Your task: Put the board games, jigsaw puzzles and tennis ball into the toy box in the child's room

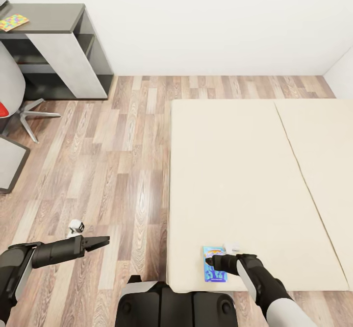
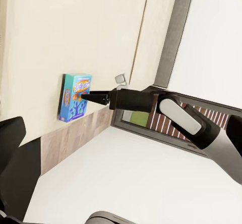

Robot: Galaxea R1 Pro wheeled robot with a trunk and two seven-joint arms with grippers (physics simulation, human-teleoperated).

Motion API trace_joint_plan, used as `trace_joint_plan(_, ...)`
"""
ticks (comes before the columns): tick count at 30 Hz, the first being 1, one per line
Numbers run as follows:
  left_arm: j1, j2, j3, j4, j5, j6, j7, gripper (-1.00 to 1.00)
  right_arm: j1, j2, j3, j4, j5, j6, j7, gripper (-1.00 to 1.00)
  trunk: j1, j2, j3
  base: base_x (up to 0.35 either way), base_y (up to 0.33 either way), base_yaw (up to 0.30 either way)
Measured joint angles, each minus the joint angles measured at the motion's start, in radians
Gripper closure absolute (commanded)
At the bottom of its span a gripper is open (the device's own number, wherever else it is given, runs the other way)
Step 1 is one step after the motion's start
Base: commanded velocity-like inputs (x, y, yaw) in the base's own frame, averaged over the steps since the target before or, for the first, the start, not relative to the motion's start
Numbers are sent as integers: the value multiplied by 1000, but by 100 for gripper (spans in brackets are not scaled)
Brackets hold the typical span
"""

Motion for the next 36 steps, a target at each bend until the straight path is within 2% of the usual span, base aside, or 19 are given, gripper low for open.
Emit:
trace_joint_plan(14, 0, 0, 0, 0, -1, 0, 0, -100, 0, -44, 0, -5, 0, 9, 0, -100, 0, 0, 0, 0, 101, 0)
trace_joint_plan(36, 0, 0, 0, 0, -1, -1, 0, -100, 0, -49, 0, -3, 0, 6, -2, -100, 0, 0, 0, 0, 6, 0)
